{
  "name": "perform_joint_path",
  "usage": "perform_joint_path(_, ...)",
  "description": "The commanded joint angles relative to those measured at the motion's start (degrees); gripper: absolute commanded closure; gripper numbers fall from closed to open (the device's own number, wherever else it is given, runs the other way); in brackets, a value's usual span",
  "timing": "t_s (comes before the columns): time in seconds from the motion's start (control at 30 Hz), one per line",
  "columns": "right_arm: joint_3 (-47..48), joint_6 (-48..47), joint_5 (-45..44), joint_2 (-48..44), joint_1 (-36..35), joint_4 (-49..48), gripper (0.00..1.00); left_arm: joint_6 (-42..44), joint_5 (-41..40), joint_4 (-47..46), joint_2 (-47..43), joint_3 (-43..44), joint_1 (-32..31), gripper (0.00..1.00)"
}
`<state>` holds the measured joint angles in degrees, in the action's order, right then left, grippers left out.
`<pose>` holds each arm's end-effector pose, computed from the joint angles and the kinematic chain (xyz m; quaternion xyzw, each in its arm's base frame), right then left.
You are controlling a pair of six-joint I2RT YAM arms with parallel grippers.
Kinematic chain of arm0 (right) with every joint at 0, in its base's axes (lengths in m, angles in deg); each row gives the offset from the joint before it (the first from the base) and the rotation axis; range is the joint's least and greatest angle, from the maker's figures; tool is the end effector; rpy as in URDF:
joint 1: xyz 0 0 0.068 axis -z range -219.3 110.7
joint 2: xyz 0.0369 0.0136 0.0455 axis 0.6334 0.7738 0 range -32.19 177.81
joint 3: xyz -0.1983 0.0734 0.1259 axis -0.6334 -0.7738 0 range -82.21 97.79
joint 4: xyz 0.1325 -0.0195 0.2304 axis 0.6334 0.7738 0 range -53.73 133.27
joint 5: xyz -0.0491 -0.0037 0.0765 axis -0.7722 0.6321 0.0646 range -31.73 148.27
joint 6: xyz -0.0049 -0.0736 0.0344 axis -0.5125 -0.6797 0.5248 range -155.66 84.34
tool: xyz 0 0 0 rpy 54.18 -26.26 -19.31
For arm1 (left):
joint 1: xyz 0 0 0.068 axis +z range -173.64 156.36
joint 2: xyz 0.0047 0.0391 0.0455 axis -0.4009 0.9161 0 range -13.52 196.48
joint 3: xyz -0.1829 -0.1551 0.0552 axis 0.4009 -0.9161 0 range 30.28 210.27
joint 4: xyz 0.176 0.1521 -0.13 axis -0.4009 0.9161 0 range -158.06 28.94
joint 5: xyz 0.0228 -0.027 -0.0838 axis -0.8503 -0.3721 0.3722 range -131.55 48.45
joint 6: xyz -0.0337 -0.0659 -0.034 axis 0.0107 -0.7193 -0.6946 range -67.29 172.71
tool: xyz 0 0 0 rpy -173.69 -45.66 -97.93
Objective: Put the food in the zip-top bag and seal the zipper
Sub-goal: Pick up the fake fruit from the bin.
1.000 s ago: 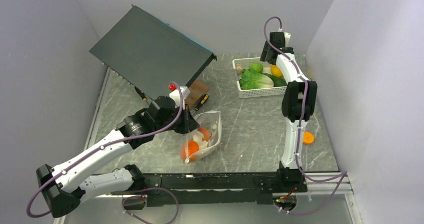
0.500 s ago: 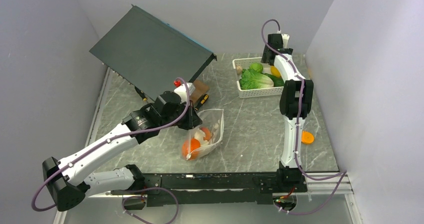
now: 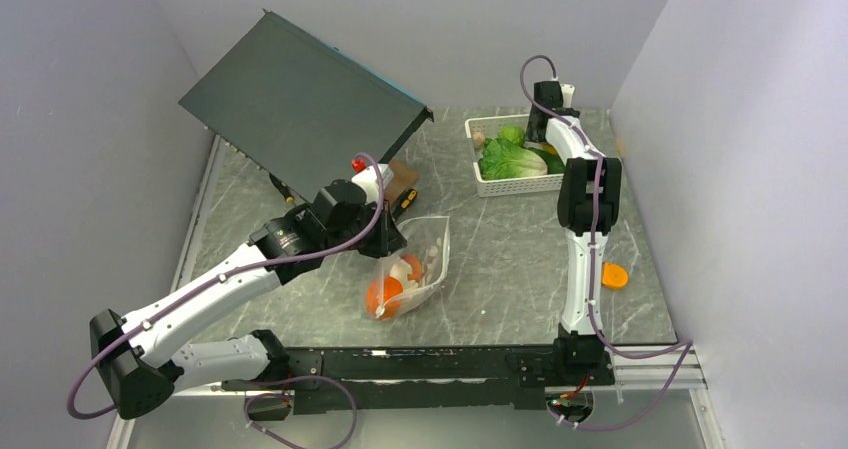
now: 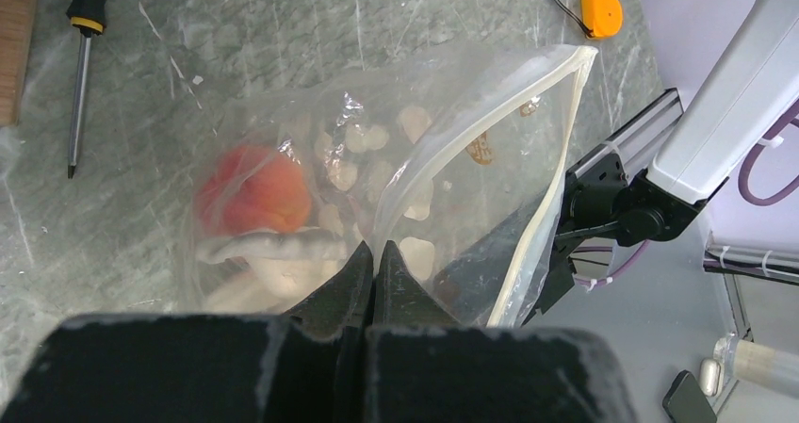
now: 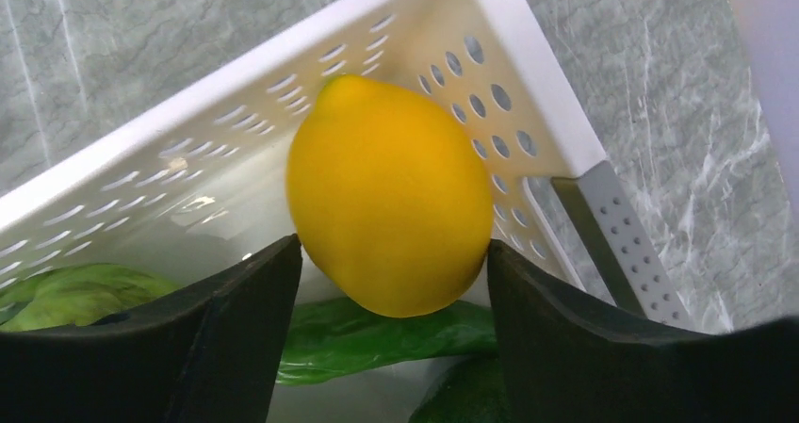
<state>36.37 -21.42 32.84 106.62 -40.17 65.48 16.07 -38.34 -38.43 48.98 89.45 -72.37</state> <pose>0.5434 -0.0222 0.1342 0.1824 0.8999 -0.1602 0.3624 0.1855 -0.2172 0.2898 0.1058 0.8720 -0.3418 0.3342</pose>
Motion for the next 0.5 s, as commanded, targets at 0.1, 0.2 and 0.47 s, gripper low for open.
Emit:
perform_joint_path(0.1,-0.41,-1.97,0.23,-3.1,0.16,-3.39,0.56,-0.02,0.22,-2.24,-0.11,2.05,-0.14,1.0)
perform_joint_path(0.2,-2.84,-2.09,0.81,-7.18,0.03,-4.16,0.72,-0.56,0.49,-2.57,0.11,1.54,-0.14,1.0)
perform_joint_path(0.47,-17.41,-1.46,4.16,-24.51,-1.37,-6.35,0.89,-1.49,-0.51,-1.7,0.5,1.18,-0.19,1.0)
